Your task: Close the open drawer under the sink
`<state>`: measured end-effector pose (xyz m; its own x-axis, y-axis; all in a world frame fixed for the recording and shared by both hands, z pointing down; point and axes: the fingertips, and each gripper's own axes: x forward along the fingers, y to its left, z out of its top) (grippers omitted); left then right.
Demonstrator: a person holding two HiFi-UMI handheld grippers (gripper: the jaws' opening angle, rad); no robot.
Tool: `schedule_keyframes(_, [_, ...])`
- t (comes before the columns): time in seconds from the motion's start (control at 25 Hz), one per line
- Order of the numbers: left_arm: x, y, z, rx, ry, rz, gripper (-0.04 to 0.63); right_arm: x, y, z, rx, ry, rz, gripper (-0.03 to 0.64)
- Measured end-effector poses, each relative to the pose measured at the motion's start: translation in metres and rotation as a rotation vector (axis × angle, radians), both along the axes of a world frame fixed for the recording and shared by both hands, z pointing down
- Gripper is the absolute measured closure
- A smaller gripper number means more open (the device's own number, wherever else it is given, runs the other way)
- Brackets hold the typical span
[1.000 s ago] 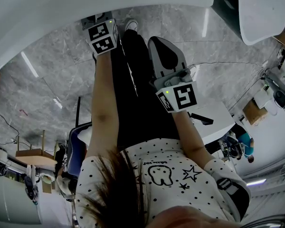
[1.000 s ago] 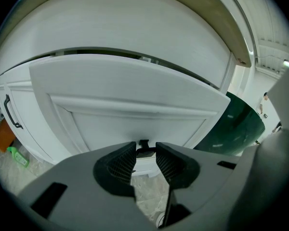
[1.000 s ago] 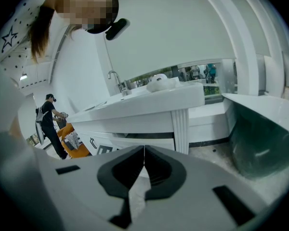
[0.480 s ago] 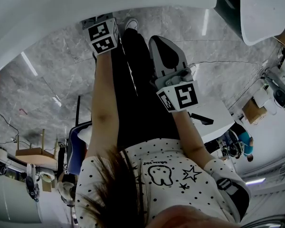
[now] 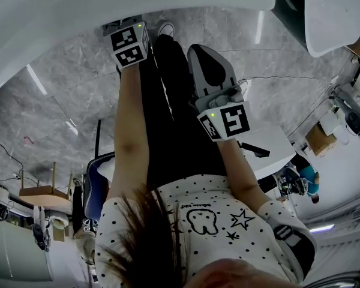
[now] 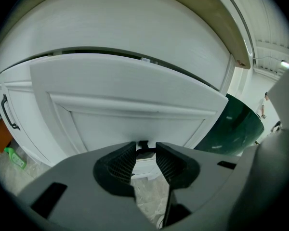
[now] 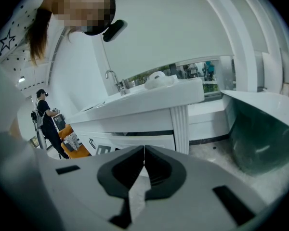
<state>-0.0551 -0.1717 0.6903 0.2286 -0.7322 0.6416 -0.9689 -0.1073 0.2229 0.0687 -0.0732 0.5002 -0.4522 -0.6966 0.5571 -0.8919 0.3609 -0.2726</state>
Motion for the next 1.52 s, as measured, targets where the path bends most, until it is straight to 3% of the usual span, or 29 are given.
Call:
schedule_keyframes(0.6, [-0.004, -0.025, -0.002, -0.010, 0.012, -0.028, 0.465, 0.003, 0.001, 0.001, -0.004, 0.000, -0.005, 0.603])
schedule_keyframes(1.52, [-0.005, -0.023, -0.002, -0.004, 0.008, -0.055, 0.459, 0.016, 0.000, -0.007, 0.011, -0.011, -0.009, 0.603])
